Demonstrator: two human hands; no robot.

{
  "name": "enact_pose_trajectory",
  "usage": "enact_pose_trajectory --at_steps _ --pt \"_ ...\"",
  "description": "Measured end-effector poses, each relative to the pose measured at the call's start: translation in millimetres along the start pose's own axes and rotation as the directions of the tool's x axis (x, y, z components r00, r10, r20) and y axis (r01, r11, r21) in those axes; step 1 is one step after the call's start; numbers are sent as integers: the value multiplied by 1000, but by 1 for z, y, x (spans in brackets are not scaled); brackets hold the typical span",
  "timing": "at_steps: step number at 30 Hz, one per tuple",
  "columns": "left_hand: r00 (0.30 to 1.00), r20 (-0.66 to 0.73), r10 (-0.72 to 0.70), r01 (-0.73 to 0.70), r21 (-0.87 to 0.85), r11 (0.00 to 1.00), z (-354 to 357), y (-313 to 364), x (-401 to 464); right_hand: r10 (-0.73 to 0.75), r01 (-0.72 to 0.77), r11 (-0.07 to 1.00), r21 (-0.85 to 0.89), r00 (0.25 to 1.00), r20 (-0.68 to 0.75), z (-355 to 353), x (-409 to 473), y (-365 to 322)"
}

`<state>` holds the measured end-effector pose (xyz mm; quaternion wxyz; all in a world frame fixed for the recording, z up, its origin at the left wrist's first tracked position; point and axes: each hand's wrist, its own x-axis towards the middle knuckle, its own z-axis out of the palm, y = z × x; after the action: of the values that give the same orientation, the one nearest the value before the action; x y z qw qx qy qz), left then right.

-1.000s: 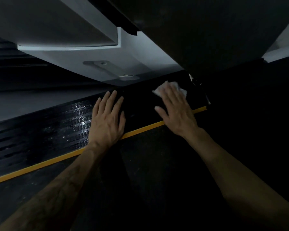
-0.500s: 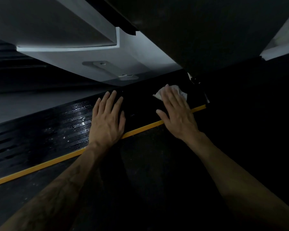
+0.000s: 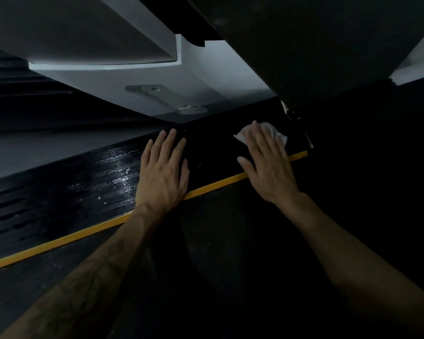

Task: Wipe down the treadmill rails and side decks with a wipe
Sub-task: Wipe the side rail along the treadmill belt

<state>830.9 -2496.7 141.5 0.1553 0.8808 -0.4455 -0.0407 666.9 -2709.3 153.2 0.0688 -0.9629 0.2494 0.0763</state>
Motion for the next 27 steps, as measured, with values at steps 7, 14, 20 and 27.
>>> enact_pose_trajectory --at_steps 7,14,20,27 --pt "1000 -13 6 -6 -20 1000 -1 1 -1 -98 107 990 91 991 -92 15 -15 -51" --pt "1000 -9 -1 1 -10 1000 -1 2 0 -18 23 998 59 996 -84 9 -14 -4" --pt "1000 3 -3 3 -16 1000 -2 2 0 26 -13 993 114 993 -116 20 -12 -49" --pt "999 -40 2 -3 -20 1000 -1 3 0 -121 126 991 43 988 -99 20 -43 -10"
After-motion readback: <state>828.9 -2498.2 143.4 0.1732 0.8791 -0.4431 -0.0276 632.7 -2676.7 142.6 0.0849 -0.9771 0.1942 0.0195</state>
